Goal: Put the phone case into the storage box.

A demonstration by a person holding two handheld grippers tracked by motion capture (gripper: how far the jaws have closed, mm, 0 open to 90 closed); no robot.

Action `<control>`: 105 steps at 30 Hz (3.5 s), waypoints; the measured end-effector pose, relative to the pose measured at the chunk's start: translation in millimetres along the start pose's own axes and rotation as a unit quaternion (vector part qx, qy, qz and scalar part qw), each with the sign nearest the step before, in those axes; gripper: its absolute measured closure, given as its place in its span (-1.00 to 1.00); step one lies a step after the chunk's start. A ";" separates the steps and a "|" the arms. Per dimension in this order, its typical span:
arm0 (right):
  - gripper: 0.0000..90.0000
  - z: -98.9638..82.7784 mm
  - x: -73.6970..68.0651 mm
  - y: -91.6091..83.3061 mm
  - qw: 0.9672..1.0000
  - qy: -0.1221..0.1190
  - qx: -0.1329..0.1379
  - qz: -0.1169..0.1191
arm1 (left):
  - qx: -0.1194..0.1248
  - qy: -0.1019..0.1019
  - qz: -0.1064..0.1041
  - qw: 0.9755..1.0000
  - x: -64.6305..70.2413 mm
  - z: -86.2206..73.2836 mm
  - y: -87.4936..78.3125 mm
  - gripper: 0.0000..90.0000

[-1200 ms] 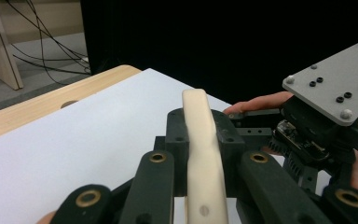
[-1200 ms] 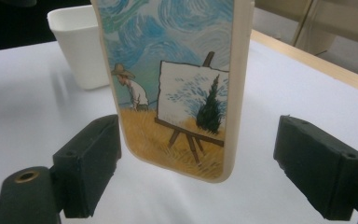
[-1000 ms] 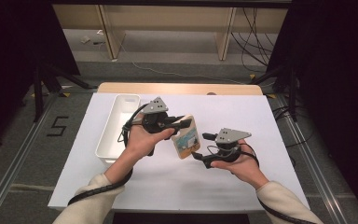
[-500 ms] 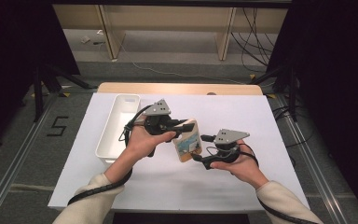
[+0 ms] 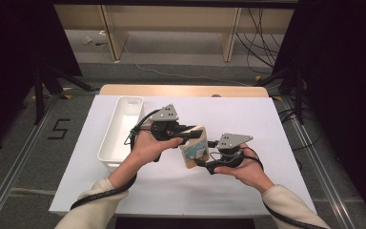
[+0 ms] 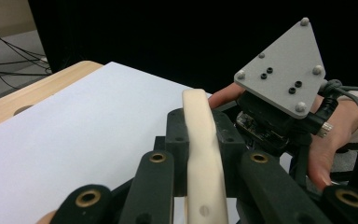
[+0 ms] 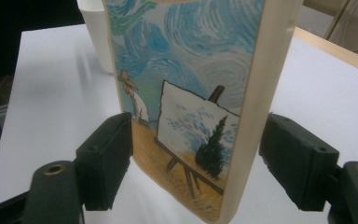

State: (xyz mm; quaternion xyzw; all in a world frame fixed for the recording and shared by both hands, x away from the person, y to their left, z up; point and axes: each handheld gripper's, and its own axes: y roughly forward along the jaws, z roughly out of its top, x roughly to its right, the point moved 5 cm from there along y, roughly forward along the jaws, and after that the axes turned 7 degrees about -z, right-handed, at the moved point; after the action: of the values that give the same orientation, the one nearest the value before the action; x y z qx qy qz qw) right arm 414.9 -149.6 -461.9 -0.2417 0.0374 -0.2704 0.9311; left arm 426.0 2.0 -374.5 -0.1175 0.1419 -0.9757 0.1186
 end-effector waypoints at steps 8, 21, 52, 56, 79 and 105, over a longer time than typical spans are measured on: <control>-0.15 0.2 -1.3 0.8 1.000 -0.003 0.002 0.023 | -0.004 0.008 -0.015 1.000 3.9 -0.9 2.9 0.76; 0.36 -1.2 2.1 -2.4 0.998 0.010 -0.002 0.059 | -0.007 0.026 -0.029 0.999 5.4 -0.6 2.4 0.76; 0.78 5.6 6.0 2.2 0.997 0.070 -0.008 -0.010 | 0.040 0.044 0.112 0.992 -10.2 -2.4 -14.3 -0.92; 0.78 8.8 5.2 8.1 0.997 0.072 -0.005 -0.023 | 0.048 0.035 0.127 0.990 -11.9 -3.3 -13.5 -1.00; 0.78 12.5 2.7 20.4 0.995 0.087 -0.005 -0.056 | 0.052 0.009 0.170 0.984 -19.3 -8.8 1.0 -1.00; 0.78 14.7 -0.8 20.8 0.994 0.084 -0.001 -0.064 | 0.064 -0.012 0.187 0.980 -24.0 -8.3 13.8 -0.99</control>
State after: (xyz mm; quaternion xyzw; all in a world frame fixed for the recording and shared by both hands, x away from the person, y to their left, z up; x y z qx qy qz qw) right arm 427.2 -127.6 -458.7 -0.2210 0.1001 -0.3488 0.9052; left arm 449.2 -2.5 -391.1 -0.0927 0.0974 -0.9418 0.3079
